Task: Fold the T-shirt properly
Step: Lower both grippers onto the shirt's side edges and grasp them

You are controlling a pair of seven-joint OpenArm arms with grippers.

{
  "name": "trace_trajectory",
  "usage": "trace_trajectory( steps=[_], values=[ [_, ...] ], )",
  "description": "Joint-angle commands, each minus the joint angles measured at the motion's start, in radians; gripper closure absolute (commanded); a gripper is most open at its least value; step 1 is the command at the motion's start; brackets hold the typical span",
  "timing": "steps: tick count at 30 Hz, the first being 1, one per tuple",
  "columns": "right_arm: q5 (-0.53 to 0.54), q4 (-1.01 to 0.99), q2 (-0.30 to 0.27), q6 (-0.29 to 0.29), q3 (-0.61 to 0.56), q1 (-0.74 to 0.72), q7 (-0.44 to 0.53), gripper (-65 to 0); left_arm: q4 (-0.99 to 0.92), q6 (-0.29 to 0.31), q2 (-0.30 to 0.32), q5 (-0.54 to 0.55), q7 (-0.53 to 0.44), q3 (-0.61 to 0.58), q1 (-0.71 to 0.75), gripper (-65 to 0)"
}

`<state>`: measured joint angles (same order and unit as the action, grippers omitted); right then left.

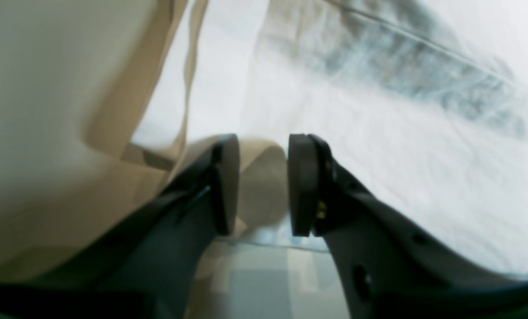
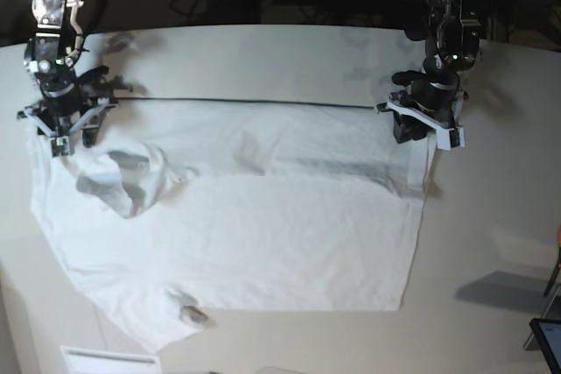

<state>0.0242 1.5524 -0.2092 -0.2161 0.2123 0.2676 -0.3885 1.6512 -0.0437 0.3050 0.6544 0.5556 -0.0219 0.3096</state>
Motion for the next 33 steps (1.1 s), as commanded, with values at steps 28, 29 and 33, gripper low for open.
trace_trajectory(
  steps=[28, 29, 33],
  values=[
    [-0.025, 0.021, -0.006, -0.006, 0.005, 0.052, -0.071, -24.4, 0.043, -0.121, -0.083, 0.137, 0.656, 0.276, -0.226, -20.0],
    [-0.025, 0.021, -0.006, -0.006, 0.005, 0.054, -0.071, -24.4, 0.042, -0.121, -0.083, 0.095, 0.656, 0.274, -0.227, -19.8],
    [-0.025, 0.021, -0.006, -0.006, 0.005, 0.054, -0.071, -24.4, 0.076, -0.121, -0.079, -0.135, 0.656, 0.153, -0.223, -19.8]
  ],
)
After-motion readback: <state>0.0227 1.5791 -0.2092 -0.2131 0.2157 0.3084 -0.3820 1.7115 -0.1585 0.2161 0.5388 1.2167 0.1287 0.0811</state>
